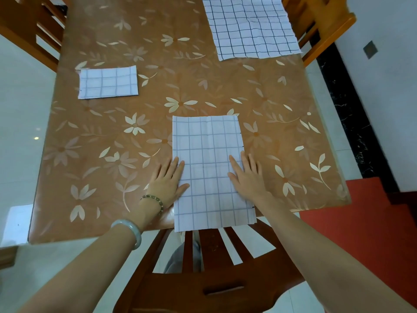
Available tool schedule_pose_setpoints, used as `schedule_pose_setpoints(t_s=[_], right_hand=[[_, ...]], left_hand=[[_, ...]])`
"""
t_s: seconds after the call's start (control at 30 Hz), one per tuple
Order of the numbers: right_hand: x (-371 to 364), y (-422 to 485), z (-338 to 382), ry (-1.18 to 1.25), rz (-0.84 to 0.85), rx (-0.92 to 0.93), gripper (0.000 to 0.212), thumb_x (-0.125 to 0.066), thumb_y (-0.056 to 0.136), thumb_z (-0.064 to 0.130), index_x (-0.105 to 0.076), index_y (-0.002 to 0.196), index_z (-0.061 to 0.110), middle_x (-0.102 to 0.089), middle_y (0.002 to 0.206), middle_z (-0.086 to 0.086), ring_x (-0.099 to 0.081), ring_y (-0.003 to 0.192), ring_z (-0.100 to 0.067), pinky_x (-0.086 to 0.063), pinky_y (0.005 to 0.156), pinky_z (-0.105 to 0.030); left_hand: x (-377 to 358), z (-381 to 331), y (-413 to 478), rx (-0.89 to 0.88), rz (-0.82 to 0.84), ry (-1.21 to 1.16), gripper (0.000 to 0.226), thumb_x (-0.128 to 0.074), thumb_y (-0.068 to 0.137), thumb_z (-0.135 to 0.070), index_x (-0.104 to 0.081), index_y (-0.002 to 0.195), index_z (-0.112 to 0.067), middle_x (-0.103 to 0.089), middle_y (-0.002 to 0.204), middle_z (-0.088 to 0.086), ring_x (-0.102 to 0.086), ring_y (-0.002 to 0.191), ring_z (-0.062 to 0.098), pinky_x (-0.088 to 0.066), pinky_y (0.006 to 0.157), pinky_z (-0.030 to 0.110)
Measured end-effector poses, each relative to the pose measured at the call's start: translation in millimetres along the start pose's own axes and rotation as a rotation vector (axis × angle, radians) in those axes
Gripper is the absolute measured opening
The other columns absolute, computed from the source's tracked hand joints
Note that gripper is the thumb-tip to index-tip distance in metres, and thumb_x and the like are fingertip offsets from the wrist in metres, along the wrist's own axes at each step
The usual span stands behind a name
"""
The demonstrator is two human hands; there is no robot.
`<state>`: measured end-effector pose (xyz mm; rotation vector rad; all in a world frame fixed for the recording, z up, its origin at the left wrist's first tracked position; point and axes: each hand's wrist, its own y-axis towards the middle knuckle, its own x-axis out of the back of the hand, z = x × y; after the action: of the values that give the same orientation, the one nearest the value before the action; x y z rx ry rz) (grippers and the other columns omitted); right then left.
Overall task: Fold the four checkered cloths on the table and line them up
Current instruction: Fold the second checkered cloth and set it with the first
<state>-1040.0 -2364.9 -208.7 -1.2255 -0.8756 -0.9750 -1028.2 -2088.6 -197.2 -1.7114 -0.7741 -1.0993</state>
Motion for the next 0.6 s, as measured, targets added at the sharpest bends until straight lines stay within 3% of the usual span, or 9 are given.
schedule_pose_setpoints(t_s=[0.07, 0.13, 0.2, 0.27, 0.37, 0.43, 0.5, 0.6], right_hand=[[1, -1, 2, 0.068, -0.024, -0.005, 0.06, -0.016, 0.097, 0.053, -0.009, 0.151, 0.029, -0.003, 0.16, -0.012, 0.001, 0.147, -0.032, -0.007, 0.116, -0.049], [8, -1, 7, 0.277, -0.112, -0.038, 0.056, -0.035, 0.098, 0.042, -0.022, 0.15, 0.025, -0.01, 0.158, -0.013, -0.008, 0.145, -0.031, -0.014, 0.116, -0.047], [18, 0, 12, 0.519, -0.225, -0.16, 0.052, -0.052, 0.093, 0.023, -0.037, 0.142, 0.017, -0.028, 0.147, -0.013, -0.027, 0.134, -0.029, -0.028, 0.112, -0.041], [26, 2, 13, 0.676, -0.236, -0.282, 0.047, -0.057, 0.088, 0.008, -0.047, 0.133, 0.011, -0.038, 0.13, -0.011, -0.04, 0.119, -0.024, -0.036, 0.105, -0.034], [29, 3, 8, 0.672, -0.196, -0.315, 0.044, -0.056, 0.086, 0.0, -0.053, 0.128, 0.01, -0.043, 0.12, -0.01, -0.045, 0.111, -0.023, -0.041, 0.101, -0.034], [30, 4, 6, 0.666, -0.182, -0.308, 0.042, -0.056, 0.086, -0.001, -0.054, 0.127, 0.01, -0.044, 0.118, -0.011, -0.046, 0.111, -0.024, -0.041, 0.098, -0.03], [30, 6, 6, 0.662, -0.171, -0.296, 0.039, -0.055, 0.087, -0.002, -0.057, 0.125, 0.009, -0.045, 0.115, -0.011, -0.046, 0.109, -0.024, -0.043, 0.096, -0.03], [31, 7, 5, 0.668, -0.162, -0.308, 0.037, -0.054, 0.087, -0.003, -0.06, 0.122, 0.007, -0.045, 0.114, -0.012, -0.046, 0.109, -0.026, -0.046, 0.096, -0.035]], left_hand=[[0, 4, 0, 0.014, -0.057, -0.112, 0.077, -0.022, 0.091, -0.061, -0.019, 0.151, -0.014, -0.017, 0.158, 0.009, -0.015, 0.146, 0.028, -0.013, 0.116, 0.045], [7, 5, 2, 0.106, -0.158, -0.337, 0.063, -0.047, 0.094, -0.045, -0.032, 0.144, -0.01, -0.031, 0.151, 0.01, -0.03, 0.137, 0.03, -0.026, 0.11, 0.043], [16, 3, 6, 0.235, -0.274, -0.527, 0.049, -0.058, 0.089, -0.027, -0.044, 0.132, -0.008, -0.045, 0.134, 0.011, -0.038, 0.125, 0.029, -0.031, 0.101, 0.036], [23, 0, 11, 0.345, -0.302, -0.654, 0.039, -0.063, 0.083, -0.018, -0.05, 0.119, -0.007, -0.053, 0.116, 0.011, -0.044, 0.112, 0.028, -0.034, 0.09, 0.031], [25, -4, 20, 0.435, -0.291, -0.73, 0.034, -0.07, 0.075, -0.013, -0.048, 0.102, -0.011, -0.057, 0.091, 0.01, -0.052, 0.092, 0.03, -0.046, 0.08, 0.041], [26, -8, 23, 0.487, -0.258, -0.724, 0.045, -0.072, 0.074, -0.014, -0.046, 0.111, -0.009, -0.058, 0.093, 0.01, -0.054, 0.092, 0.031, -0.047, 0.08, 0.045], [27, -12, 27, 0.559, -0.199, -0.752, 0.05, -0.069, 0.078, -0.012, -0.042, 0.12, -0.007, -0.058, 0.095, 0.008, -0.055, 0.09, 0.029, -0.047, 0.078, 0.039], [35, -17, 32, 0.638, -0.123, -0.785, 0.033, -0.062, 0.08, -0.006, -0.047, 0.109, -0.009, -0.058, 0.086, 0.004, -0.055, 0.082, 0.026, -0.043, 0.069, 0.033]])
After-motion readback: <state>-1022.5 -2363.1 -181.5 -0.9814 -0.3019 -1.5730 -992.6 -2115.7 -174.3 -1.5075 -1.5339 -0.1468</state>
